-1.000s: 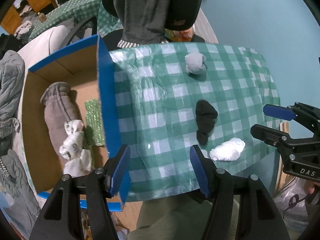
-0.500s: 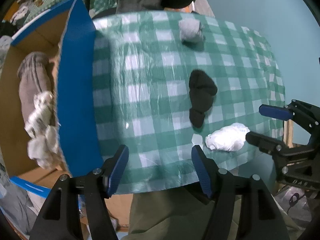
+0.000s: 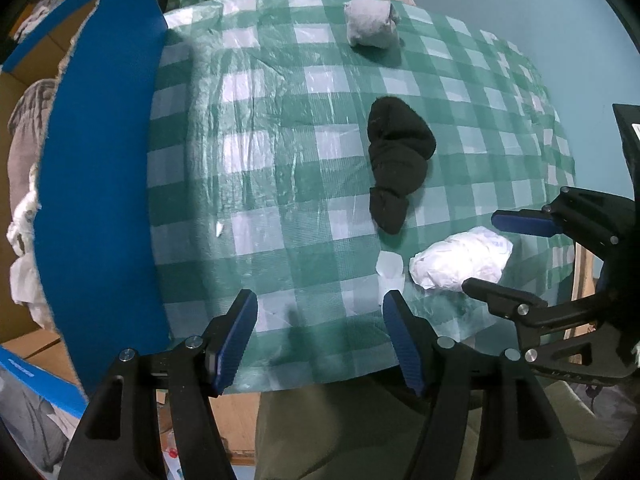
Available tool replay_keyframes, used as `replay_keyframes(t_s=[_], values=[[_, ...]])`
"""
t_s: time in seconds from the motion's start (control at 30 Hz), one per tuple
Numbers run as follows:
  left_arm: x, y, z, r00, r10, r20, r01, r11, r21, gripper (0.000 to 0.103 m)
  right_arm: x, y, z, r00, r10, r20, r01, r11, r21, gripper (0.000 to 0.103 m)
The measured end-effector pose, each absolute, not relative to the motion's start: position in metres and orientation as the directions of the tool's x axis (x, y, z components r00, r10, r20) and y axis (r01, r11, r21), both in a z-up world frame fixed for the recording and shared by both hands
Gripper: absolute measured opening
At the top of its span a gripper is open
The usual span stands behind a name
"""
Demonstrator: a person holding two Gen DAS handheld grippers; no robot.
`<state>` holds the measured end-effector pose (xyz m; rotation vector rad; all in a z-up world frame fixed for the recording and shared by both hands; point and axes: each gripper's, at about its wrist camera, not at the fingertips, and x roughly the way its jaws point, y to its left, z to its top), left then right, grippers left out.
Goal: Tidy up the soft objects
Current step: 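Close right gripper on the crumpled white bag while left gripper grasps the small white paper cup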
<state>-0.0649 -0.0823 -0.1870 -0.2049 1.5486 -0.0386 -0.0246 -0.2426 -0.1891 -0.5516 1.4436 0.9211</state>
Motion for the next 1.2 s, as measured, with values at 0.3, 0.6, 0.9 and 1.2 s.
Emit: replay_keyframes(t_s=[0.3,0.6,0.9,1.2], values=[[-0.071,-0.096,-0.197,0.003,-0.167,-0.986,-0.08,0.983,-0.167,0.067,-0.031,-0.243,-0.208,-0.13,0.167,-0.977,-0.834,0.515,0.199,0.057],[-0.067,-0.108,-0.201,0.007,-0.198,-0.98,-0.079,0.977,-0.198,0.076,-0.009,-0.268,-0.209,-0.152,0.216,-0.964,-0.733,0.63,0.257,0.041],[-0.057,-0.13,-0.216,-0.013,-0.204,-0.979,-0.091,0.975,-0.202,0.076,0.013,-0.297,-0.19,-0.103,0.277,-0.955,-0.607,0.743,0.281,0.04],[-0.051,-0.143,-0.232,-0.027,-0.182,-0.983,-0.103,0.979,-0.178,0.068,0.017,-0.303,-0.185,-0.08,0.311,-0.947,-0.576,0.761,0.299,0.04]])
